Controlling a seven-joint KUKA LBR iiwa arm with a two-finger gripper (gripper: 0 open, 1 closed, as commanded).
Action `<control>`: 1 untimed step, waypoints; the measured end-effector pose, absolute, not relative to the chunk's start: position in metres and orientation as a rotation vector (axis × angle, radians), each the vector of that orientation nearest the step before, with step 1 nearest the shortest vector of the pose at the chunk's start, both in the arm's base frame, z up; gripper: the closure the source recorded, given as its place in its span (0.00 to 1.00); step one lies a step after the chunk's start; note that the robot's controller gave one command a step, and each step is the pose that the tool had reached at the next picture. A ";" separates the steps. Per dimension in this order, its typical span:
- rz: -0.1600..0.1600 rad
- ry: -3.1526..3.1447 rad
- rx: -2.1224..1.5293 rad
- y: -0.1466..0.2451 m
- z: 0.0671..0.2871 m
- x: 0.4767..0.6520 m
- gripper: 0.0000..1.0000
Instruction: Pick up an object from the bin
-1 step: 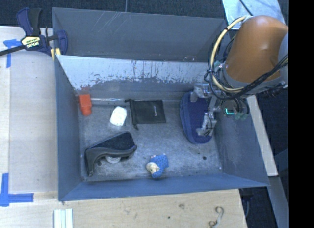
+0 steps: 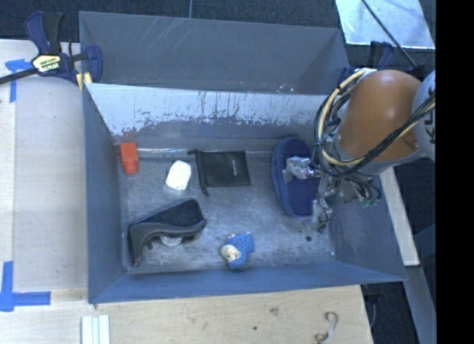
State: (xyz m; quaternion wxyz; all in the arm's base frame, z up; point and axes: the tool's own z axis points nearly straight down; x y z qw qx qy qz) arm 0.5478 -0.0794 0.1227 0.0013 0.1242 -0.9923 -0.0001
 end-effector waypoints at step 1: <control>-0.001 -3.146 0.183 -0.110 0.071 0.531 0.00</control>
Offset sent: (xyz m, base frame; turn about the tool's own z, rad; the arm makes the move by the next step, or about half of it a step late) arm -0.0189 -0.0309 -0.0527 0.1320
